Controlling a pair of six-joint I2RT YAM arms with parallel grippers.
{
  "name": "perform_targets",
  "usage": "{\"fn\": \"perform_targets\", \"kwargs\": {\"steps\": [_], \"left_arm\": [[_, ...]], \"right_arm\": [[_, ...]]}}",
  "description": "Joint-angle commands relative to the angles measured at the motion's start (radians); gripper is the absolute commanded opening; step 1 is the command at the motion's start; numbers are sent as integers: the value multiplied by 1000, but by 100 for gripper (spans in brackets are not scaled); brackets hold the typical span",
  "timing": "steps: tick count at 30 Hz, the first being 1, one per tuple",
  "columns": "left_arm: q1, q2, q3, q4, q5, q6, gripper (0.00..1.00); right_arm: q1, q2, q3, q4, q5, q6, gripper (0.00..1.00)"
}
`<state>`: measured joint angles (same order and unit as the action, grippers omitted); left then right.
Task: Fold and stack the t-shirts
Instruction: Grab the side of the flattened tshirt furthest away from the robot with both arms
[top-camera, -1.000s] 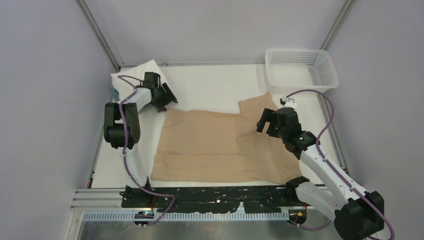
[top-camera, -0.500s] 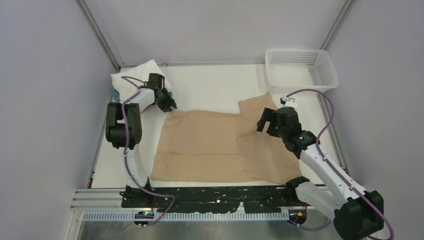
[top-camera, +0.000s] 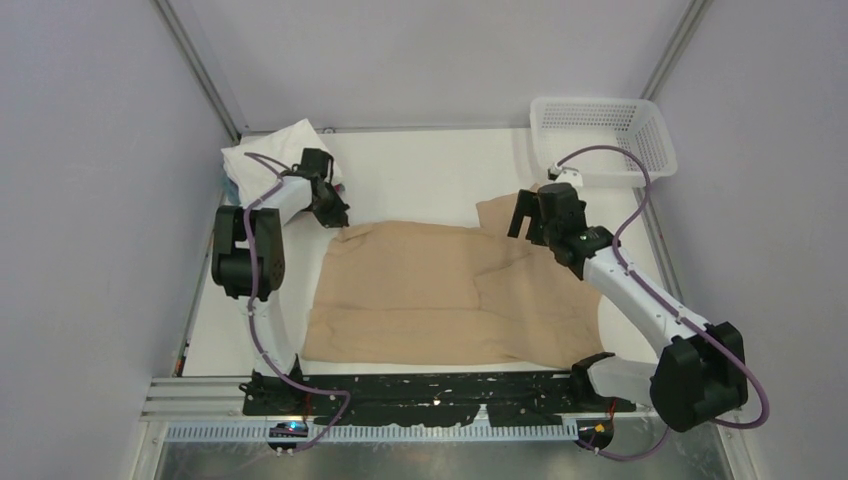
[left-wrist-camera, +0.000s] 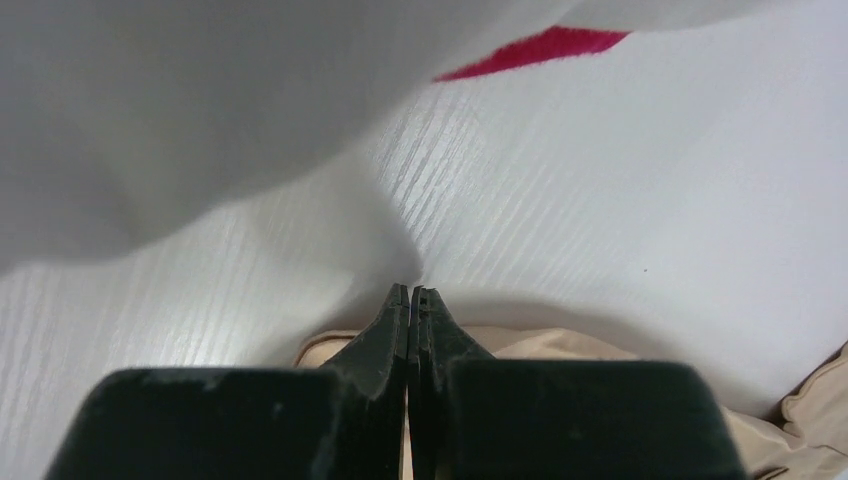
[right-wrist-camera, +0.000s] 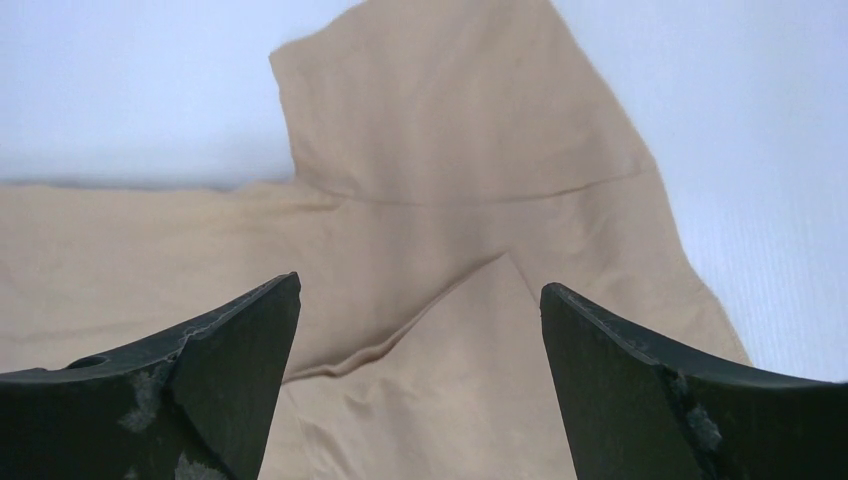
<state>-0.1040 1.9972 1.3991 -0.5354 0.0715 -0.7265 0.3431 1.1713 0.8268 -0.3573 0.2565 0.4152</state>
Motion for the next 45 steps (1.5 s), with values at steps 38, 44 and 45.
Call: {"fn": "perform_targets", "kwargs": {"steps": [38, 44, 45], "left_arm": [[-55, -220, -106, -31, -86, 31, 0], [-57, -243, -116, -28, -92, 30, 0], [-58, -244, -118, -26, -93, 30, 0]], "right_arm": [[-68, 1150, 1209, -524, 300, -255, 92], [-66, 1059, 1093, -477, 282, -214, 76], [-65, 1049, 1088, -467, 291, -208, 70]]}}
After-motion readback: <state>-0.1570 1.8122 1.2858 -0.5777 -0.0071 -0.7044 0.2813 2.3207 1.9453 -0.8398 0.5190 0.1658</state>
